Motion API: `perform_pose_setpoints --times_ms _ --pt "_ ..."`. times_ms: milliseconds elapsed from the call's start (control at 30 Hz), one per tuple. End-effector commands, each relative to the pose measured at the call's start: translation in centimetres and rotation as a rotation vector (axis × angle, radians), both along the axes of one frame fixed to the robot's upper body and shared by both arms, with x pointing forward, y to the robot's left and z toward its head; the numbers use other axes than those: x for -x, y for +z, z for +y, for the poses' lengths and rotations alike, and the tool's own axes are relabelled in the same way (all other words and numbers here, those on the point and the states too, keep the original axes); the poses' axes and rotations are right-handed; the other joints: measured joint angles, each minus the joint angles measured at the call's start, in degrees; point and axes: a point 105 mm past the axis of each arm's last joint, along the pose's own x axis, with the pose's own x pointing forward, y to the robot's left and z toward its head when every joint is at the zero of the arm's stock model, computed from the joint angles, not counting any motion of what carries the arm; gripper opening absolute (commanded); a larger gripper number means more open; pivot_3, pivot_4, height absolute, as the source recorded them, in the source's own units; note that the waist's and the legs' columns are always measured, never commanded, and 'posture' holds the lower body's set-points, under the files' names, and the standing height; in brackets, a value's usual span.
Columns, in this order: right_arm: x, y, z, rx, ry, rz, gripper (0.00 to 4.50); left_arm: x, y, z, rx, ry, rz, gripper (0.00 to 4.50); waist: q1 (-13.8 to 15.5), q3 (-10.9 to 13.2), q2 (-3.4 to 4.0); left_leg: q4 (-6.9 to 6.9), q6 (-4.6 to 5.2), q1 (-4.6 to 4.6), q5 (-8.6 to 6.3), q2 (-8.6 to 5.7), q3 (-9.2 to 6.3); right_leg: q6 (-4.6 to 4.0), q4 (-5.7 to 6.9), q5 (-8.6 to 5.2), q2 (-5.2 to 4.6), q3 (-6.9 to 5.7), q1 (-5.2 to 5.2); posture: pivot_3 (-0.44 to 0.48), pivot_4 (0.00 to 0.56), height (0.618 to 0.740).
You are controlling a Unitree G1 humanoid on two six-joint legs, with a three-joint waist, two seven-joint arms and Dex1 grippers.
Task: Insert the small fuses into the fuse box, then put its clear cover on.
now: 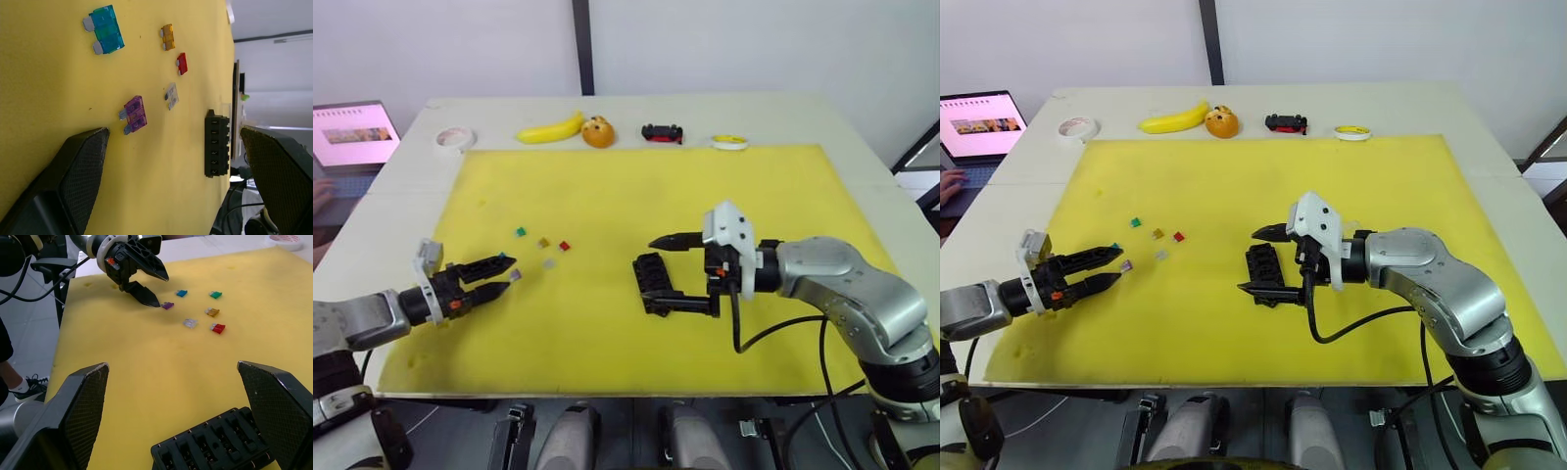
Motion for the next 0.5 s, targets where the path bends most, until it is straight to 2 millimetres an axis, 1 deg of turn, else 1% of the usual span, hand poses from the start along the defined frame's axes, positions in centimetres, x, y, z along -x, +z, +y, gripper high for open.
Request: perform_pose_setpoints --times_ms 33,233,500 --pt "0.09 0.5 0.23 0.004 0.013 -0.04 4.47 -0.12 -0.39 -0.49 0.019 -0.008 0.011 4.5 0.23 0.0 0.0 0.0 0.0 0.0 0.0 0.0 0.0 0.0 0.0 0.0 0.0 -0.01 0.0 0.0 0.15 0.74" --pt "-0.11 0.35 0.14 0.014 0.002 -0.045 4.47 -0.77 -0.69 -0.49 0.019 0.021 0.01 4.5 0.5 -0.01 0.0 0.01 -0.03 0.0 0.02 -0.03 0.01 0.0 -0.01 0.0 -0.01 -0.03 0.01 0.0 0.15 0.74" --pt "-0.28 0.33 0.04 0.016 -0.009 -0.05 4.47 -1.02 -0.63 -0.99 0.038 0.018 0.001 4.5 0.55 -0.02 0.01 0.02 -0.05 0.0 0.03 -0.04 -0.01 0.0 0.0 0.0 -0.01 -0.05 0.03 0.0 0.15 0.74"
